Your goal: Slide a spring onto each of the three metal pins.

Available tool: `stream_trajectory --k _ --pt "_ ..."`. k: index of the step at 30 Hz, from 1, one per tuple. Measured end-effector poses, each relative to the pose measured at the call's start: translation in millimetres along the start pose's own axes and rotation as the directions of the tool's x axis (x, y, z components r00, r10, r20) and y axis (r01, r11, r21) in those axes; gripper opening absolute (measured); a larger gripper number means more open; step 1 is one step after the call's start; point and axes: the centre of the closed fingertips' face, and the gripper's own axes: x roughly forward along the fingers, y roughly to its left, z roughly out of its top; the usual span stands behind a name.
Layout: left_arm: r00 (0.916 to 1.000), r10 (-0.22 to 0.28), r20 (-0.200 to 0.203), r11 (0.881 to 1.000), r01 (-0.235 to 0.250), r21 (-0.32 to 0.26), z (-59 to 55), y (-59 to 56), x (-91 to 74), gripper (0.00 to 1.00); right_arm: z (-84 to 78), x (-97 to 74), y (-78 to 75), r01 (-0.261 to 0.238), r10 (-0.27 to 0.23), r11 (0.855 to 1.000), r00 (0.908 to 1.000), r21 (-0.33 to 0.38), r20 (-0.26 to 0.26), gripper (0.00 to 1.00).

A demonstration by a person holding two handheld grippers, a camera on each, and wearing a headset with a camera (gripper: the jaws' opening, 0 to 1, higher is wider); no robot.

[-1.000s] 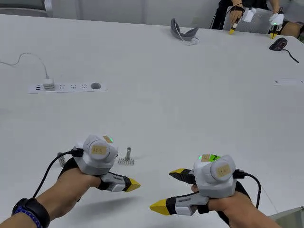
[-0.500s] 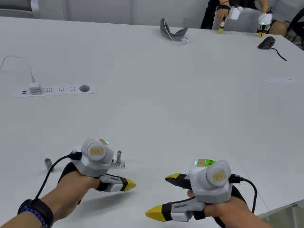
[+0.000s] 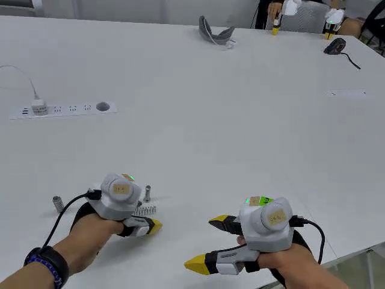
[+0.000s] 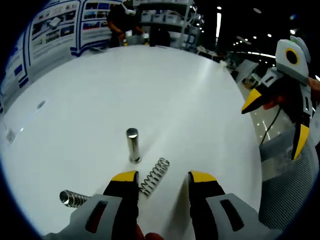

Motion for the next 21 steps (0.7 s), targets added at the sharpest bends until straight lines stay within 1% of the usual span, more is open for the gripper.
stream_trajectory --k 2,5,6,7,8,9,10,11,13,16,18,21 --pt "1.0000 0.006 0.002 1.000 -0.006 0.007 -0.7 -0.7 -1.6 0.36 0.1 0.5 1.2 -0.002 0.002 1.000 1.0000 0.001 0.001 0.70" --pt "0.9997 0.025 -0.005 0.999 -0.025 0.031 -3.7 1.3 -2.0 0.27 -1.6 2.3 2.1 -0.006 0.006 1.000 1.0000 -0.003 -0.005 0.70" --pt "0.9993 0.033 -0.016 0.998 -0.032 0.060 -5.4 0.6 -2.7 0.23 -1.3 2.4 2.8 -0.008 0.008 1.000 1.0000 -0.004 -0.006 0.70" --pt "0.9977 0.050 -0.045 0.992 -0.044 0.117 -9.2 2.4 -5.7 0.19 -1.0 2.4 3.3 -0.009 0.009 1.000 0.9999 -0.004 -0.005 0.70" --pt "0.9966 0.059 -0.058 0.984 -0.048 0.172 -10.7 0.9 -6.9 0.14 -0.4 2.4 3.4 -0.009 0.009 1.000 0.9999 -0.004 -0.004 0.70" --pt "0.9960 0.069 -0.057 0.981 -0.057 0.187 -11.0 -0.1 -8.3 0.12 -0.1 2.4 3.4 -0.009 0.009 1.000 1.0000 -0.005 -0.004 0.70" --pt "0.9970 0.052 -0.056 0.982 -0.041 0.182 -11.5 -4.5 -8.5 0.12 -0.1 2.8 2.8 -0.009 0.009 1.000 1.0000 -0.004 -0.003 0.70" --pt "0.9970 0.051 -0.058 0.985 -0.040 0.170 -13.3 -4.4 -8.8 0.12 -0.1 3.0 2.4 -0.009 0.009 1.000 1.0000 -0.003 -0.003 0.70" --pt "0.9969 0.051 -0.060 0.986 -0.040 0.163 -15.3 -2.5 -10.9 0.11 0.3 3.6 2.3 -0.008 0.008 1.000 1.0000 -0.003 -0.003 0.70" --pt "0.9973 0.048 -0.056 0.993 -0.042 0.108 -16.5 0.7 -14.2 0.11 0.5 5.1 3.0 -0.011 0.011 1.000 0.9999 -0.005 -0.005 0.69" --pt "0.9975 0.045 -0.054 0.995 -0.040 0.091 -18.2 2.5 -15.4 0.11 1.8 5.5 4.9 -0.014 0.014 1.000 0.9999 -0.007 -0.004 0.69" --pt "0.9979 0.043 -0.049 0.997 -0.039 0.067 -21.3 2.3 -18.8 0.11 2.4 6.7 5.7 -0.016 0.016 1.000 0.9999 -0.008 -0.003 0.69"
